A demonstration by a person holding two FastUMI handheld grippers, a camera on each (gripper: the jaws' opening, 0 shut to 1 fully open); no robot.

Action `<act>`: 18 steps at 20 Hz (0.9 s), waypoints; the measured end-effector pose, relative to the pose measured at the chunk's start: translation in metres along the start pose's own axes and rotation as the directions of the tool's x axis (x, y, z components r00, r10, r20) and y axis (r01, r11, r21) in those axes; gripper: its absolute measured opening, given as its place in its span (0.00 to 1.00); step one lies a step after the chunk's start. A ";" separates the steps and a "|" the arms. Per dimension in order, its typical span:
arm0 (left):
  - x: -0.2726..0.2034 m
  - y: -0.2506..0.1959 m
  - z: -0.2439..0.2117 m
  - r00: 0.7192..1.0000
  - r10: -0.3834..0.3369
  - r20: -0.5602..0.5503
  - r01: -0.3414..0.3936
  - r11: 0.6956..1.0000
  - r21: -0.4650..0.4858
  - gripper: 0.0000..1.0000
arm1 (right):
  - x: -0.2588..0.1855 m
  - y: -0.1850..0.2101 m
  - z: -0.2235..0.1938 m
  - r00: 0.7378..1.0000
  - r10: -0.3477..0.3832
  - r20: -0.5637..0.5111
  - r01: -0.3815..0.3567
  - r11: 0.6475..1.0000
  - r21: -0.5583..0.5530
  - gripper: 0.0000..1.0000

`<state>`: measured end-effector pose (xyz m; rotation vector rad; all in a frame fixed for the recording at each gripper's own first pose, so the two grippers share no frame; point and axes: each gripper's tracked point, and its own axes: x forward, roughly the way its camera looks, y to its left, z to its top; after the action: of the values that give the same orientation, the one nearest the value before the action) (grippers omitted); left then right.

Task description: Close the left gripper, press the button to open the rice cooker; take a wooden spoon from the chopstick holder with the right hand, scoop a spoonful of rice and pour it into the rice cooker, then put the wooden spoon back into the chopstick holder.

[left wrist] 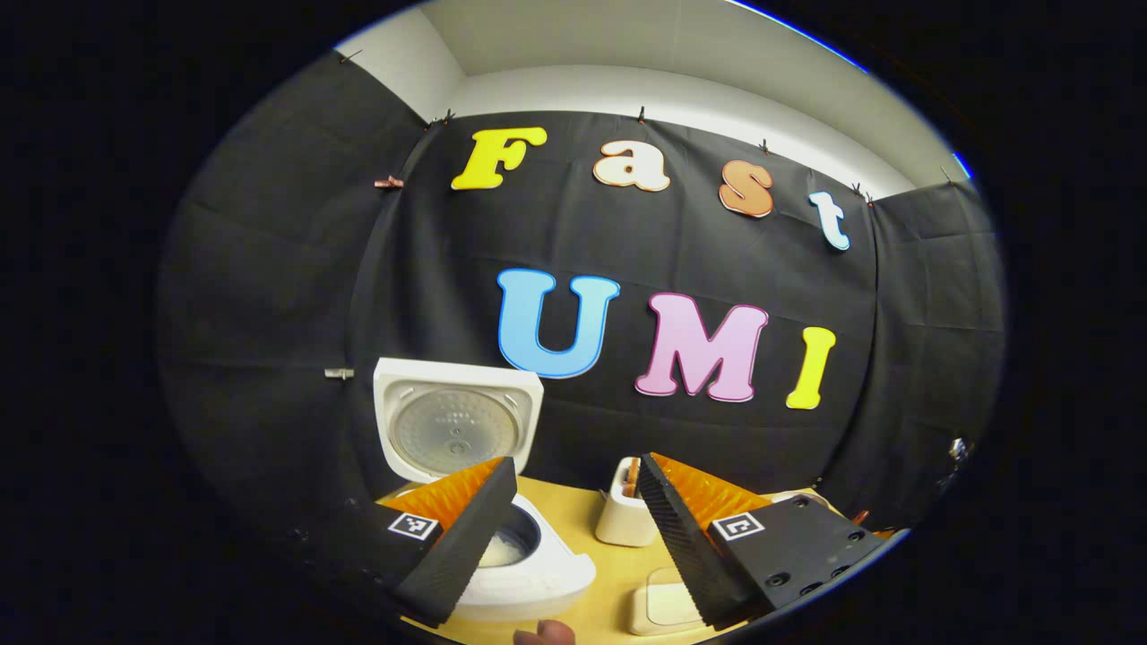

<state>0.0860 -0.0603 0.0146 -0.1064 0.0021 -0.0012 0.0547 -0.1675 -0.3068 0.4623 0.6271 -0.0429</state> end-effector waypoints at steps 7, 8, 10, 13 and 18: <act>0.080 0.051 0.061 0.991 0.048 0.124 -0.062 0.992 0.109 0.95 | -0.061 0.068 0.036 0.994 0.029 0.106 -0.017 0.993 -0.114 0.98; 0.094 0.059 0.067 0.990 0.063 0.130 -0.079 0.989 0.126 0.95 | -0.066 0.076 0.041 0.992 0.034 0.120 -0.019 0.993 -0.118 0.98; 0.122 0.076 0.076 0.986 0.084 0.144 -0.105 0.984 0.143 0.95 | -0.076 0.097 0.051 0.987 0.050 0.151 -0.029 0.990 -0.140 0.98; 0.166 0.101 0.066 0.988 0.108 0.110 -0.118 0.988 0.094 0.94 | -0.089 0.121 0.059 0.981 0.065 0.185 -0.033 0.984 -0.172 0.98; 0.227 0.153 0.049 0.980 0.195 0.047 -0.198 0.976 0.086 0.94 | -0.104 0.142 0.063 0.975 0.050 0.217 -0.016 0.987 -0.159 0.98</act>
<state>0.3137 0.0967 0.0463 -0.0150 -0.0261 0.1986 0.0305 -0.0774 -0.1445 0.3107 0.4010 -0.0128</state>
